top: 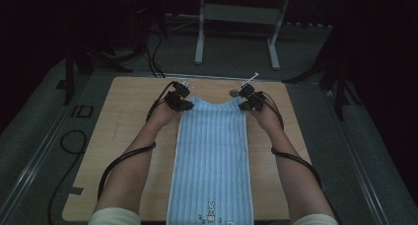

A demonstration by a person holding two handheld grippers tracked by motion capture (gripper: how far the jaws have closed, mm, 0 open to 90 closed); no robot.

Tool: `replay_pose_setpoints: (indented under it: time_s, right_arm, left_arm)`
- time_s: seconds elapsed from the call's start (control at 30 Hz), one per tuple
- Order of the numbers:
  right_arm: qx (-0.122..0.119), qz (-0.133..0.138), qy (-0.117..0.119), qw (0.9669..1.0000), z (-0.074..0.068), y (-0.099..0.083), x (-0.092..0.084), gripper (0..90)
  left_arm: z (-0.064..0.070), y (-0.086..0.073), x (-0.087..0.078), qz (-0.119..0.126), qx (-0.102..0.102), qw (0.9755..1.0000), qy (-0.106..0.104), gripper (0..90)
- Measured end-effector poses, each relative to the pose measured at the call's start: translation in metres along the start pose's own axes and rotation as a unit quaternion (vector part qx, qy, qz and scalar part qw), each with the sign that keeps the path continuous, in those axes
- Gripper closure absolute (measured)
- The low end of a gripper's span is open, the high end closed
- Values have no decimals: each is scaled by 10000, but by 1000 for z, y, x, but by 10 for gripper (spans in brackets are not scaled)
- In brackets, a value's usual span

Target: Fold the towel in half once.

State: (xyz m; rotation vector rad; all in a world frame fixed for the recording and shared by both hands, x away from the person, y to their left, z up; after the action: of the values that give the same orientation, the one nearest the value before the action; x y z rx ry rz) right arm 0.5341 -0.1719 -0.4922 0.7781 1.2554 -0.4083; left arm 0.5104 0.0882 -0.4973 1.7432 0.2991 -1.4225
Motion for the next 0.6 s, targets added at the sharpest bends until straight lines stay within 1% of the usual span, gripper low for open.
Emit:
replay_pose_setpoints:
  time_s: [0.03, 0.07, 0.1, 0.17, 0.23, 0.3, 0.37, 0.4, 0.47, 0.5, 0.53, 0.57, 0.6]
  right_arm:
    - [-34, 51, 16, 10000, -2, -2, -2, 872]
    - [-154, 106, 35, 9998, -5, -7, -6, 872]
    - [-216, 102, 0, 9997, -6, -8, -6, 872]
    - [-313, 66, -73, 9995, -9, -9, -7, 871]
    - [-346, 13, -172, 9993, -7, -5, -10, 871]
    - [-299, 14, -318, 9990, -4, 1, -16, 872]
    - [-235, 12, -396, 9989, 2, 9, -23, 872]
    - [-218, 28, -426, 9989, 5, 13, -27, 871]
    - [-126, 88, -454, 9989, 12, 20, -36, 871]
    - [-124, 105, -515, 9985, 15, 24, -40, 871]
    - [-80, 143, -504, 9986, 18, 27, -44, 871]
    - [-55, 214, -515, 9984, 20, 31, -49, 871]
    - [-63, 279, -573, 9979, 22, 34, -54, 871]
  left_arm:
    - [0, -4, -5, 44, 28, 10000, 6, 873]
    - [0, -5, -7, 57, 25, 10000, -18, 873]
    - [0, -5, -8, 82, 34, 10000, 12, 872]
    - [0, -3, -11, 95, 37, 9999, 51, 873]
    - [0, 2, -12, 110, 27, 9998, 161, 873]
    - [-2, 8, -14, 131, -9, 9996, 243, 873]
    - [-5, 15, -18, 205, -93, 9994, 271, 873]
    - [-7, 19, -21, 242, -108, 9991, 331, 872]
    - [-11, 27, -28, 340, -191, 9987, 332, 872]
    - [-12, 32, -33, 368, -168, 9982, 437, 872]
    - [-14, 36, -38, 378, -185, 9979, 495, 873]
    - [-15, 39, -43, 417, -228, 9976, 497, 872]
    - [-16, 43, -48, 476, -199, 9970, 580, 872]
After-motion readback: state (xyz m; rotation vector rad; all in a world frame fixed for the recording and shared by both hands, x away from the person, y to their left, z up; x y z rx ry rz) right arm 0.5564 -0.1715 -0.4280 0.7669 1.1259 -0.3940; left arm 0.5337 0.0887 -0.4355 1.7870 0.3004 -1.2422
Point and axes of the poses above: each handheld gripper's, and its own axes: x roughly forward along the jaws, y roughly out of its top, z roughly to its right, the point moved 4 cm from there along x, roughly forward along the jaws, and after that the axes turned 12 degrees about -z, right-handed, at the moved point
